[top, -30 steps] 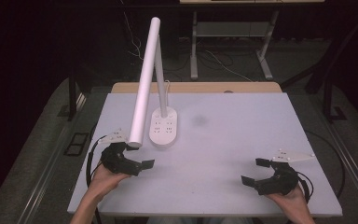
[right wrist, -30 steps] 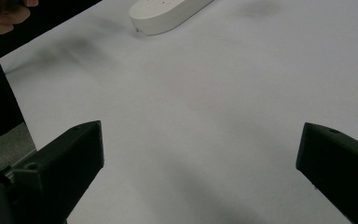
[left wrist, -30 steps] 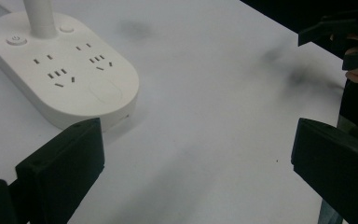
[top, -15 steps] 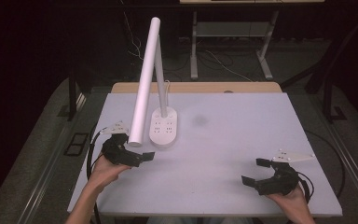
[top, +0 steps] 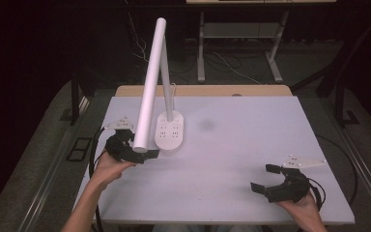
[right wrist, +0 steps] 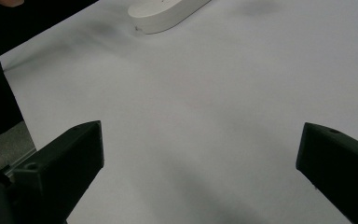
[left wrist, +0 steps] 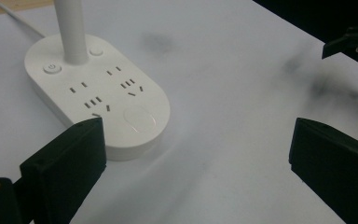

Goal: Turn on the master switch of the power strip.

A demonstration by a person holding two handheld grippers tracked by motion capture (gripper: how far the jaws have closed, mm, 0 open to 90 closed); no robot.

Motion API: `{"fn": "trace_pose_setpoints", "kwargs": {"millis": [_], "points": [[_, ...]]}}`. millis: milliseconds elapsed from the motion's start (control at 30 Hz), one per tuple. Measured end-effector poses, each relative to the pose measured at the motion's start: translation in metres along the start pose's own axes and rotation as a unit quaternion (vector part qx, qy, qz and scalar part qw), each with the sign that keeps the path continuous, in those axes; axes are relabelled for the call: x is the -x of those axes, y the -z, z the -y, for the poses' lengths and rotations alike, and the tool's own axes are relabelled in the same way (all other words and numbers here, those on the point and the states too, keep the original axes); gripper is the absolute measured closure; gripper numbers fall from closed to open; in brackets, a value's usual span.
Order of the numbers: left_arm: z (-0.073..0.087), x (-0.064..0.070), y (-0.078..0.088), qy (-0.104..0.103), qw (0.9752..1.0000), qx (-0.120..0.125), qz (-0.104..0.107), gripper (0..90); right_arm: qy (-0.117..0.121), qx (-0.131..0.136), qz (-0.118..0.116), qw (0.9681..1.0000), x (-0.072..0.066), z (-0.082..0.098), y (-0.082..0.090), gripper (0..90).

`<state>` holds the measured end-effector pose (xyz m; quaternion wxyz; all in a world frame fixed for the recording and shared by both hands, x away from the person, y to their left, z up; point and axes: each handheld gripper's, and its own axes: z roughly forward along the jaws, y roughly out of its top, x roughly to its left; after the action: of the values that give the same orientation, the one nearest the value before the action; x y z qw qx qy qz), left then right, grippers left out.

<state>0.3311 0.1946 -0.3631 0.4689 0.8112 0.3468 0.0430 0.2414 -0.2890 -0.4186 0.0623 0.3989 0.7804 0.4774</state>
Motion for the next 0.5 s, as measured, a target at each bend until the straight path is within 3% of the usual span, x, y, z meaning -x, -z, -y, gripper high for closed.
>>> {"fn": "trace_pose_setpoints", "kwargs": {"millis": [500], "points": [[-0.021, -0.013, 0.001, -0.005, 0.9999, -0.004, -0.012, 2.9, -0.004, 0.000, 0.002, 1.0000, 0.000, 0.001, 0.001, 0.1]]}}
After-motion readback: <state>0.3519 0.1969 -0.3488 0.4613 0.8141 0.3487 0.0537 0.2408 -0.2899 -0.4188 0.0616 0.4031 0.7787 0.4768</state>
